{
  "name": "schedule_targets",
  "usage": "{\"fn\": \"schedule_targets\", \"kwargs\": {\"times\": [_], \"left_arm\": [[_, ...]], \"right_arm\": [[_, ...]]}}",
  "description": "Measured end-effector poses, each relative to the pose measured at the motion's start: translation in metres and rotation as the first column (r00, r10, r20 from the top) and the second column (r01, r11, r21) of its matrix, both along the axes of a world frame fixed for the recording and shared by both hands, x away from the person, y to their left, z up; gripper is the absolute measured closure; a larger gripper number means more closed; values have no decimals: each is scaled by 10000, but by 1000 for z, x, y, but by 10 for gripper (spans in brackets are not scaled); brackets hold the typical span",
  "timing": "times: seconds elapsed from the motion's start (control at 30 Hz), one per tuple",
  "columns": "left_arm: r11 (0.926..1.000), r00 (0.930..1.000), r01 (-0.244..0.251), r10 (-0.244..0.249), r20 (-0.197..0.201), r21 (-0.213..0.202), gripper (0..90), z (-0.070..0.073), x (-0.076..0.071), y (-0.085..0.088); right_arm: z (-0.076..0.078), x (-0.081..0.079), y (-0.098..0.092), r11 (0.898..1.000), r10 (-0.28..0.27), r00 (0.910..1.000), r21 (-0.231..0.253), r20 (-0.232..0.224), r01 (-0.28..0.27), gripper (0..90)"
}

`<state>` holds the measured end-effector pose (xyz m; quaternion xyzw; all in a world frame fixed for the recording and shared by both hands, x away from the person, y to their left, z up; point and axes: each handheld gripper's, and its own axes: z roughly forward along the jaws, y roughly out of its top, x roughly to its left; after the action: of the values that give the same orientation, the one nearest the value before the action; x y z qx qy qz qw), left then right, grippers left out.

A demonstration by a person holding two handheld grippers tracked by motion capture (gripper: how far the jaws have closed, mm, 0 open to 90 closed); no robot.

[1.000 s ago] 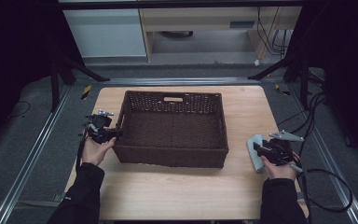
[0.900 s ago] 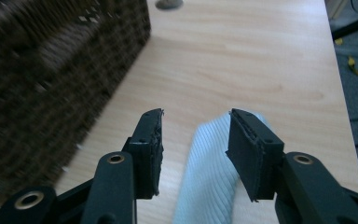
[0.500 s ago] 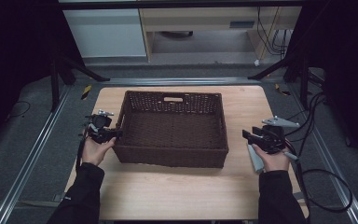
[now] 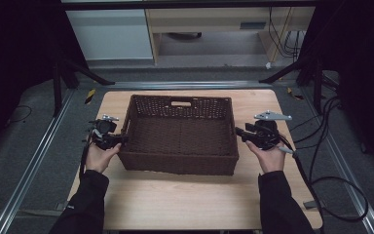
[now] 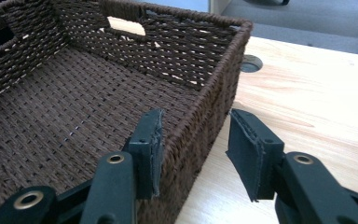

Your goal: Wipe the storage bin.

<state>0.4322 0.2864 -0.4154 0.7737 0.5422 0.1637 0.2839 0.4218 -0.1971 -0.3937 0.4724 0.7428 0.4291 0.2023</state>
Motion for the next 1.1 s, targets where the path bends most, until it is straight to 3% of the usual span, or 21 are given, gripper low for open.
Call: {"fn": "schedule_targets", "kwargs": {"times": [0.27, 0.43, 0.53, 0.73, 0.83, 0.9, 1.03, 1.1], "left_arm": [[10000, 10000, 8, -8, -5, -77, 727, 0, 1, 1], [10000, 10000, 52, -52, 69, -69, 718, 0, 0, 0], [10000, 9998, -21, 20, 190, 84, 656, 1, -1, 1], [9999, 9989, 135, -131, 453, -89, 542, 8, -8, 3], [9997, 9981, 185, -195, 582, 166, 531, 11, -15, 3], [9996, 9981, 183, -194, 591, 195, 543, 11, -19, 3], [9997, 9989, 170, -163, 445, -169, 682, 9, -20, 4], [9999, 9992, 127, -122, 378, -115, 727, 7, -19, 2]], "right_arm": [[-10, 10, 10, 9995, 165, 9996, -257, -244, -171, 603], [-16, 11, 15, 9985, 385, 9984, -365, -408, -400, 709], [-17, 9, 17, 9982, 368, 9987, -470, -348, -384, 721], [-16, 6, 16, 9976, 388, 9983, -552, -434, -411, 721], [-15, 2, 15, 9970, 486, 9974, -577, -540, -517, 715], [-14, -2, 14, 9969, 534, 9969, -542, -583, -566, 709], [-12, -8, 13, 9960, 663, 9956, -555, -662, -700, 700], [-10, -8, 12, 9967, 669, 9965, -418, -510, -690, 706]]}}
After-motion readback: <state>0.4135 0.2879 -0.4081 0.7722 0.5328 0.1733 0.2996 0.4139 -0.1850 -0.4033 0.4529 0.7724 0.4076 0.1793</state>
